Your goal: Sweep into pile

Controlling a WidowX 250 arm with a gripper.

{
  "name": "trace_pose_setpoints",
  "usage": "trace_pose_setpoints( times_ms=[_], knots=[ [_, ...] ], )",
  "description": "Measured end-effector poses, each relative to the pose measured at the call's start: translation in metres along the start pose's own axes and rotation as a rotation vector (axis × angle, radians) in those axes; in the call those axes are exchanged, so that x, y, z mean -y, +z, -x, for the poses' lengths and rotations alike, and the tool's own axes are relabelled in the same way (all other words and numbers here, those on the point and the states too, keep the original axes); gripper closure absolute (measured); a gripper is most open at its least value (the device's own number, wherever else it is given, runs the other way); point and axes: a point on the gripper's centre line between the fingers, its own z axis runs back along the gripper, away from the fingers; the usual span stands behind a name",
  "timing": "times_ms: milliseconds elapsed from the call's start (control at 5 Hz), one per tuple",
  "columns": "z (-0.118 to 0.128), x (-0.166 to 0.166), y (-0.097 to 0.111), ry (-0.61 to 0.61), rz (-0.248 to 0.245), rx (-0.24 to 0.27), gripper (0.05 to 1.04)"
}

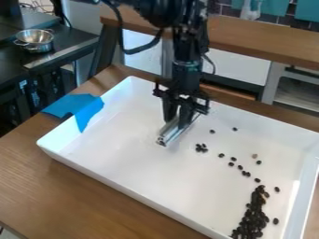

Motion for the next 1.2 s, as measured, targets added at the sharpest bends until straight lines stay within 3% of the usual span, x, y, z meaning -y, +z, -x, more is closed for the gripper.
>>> trace_pose_setpoints(
  times_ms=[600,1000,1200],
  knots=[
    [-0.001,0.028,-0.025,-0.023,-0.074,-0.018,0.746],
    [0.004,0.051,-0.027,-0.059,-0.066,-0.029,0.746],
    [0.007,0.080,-0.024,-0.095,-0.034,-0.051,0.746]
  ],
)
